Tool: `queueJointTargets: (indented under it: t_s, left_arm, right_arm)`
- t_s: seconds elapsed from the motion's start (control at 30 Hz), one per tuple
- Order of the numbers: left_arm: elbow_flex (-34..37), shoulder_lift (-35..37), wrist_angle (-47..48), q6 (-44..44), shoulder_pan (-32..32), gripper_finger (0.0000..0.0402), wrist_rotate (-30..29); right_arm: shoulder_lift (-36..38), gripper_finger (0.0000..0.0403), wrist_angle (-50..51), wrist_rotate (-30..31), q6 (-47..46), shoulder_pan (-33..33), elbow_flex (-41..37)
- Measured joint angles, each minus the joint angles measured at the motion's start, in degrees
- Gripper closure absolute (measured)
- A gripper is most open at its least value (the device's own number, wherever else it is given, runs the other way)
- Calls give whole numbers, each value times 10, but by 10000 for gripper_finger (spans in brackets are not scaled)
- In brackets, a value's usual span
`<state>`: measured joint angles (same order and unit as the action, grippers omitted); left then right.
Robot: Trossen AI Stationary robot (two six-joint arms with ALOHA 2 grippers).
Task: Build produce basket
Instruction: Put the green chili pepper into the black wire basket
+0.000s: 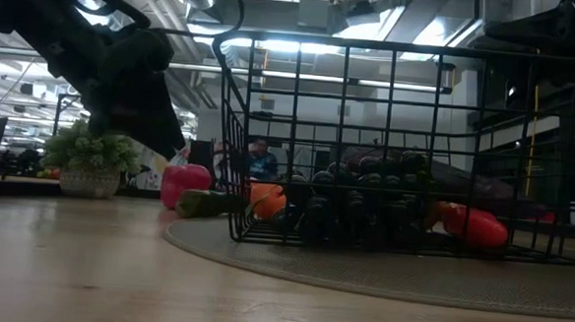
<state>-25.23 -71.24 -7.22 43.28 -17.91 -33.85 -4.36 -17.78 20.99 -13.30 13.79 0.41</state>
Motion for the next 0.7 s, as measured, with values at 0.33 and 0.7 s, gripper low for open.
queueJointTargets:
  t_s: [0.33, 0.7]
  left_arm:
    - [0, -25, 1, 34, -5, 241, -1]
    - [0, -119, -63, 47, -5, 241, 5]
  right_arm:
    - [0, 272, 0, 0, 0, 0, 0]
    - [0, 272, 0, 0, 0, 0, 0]
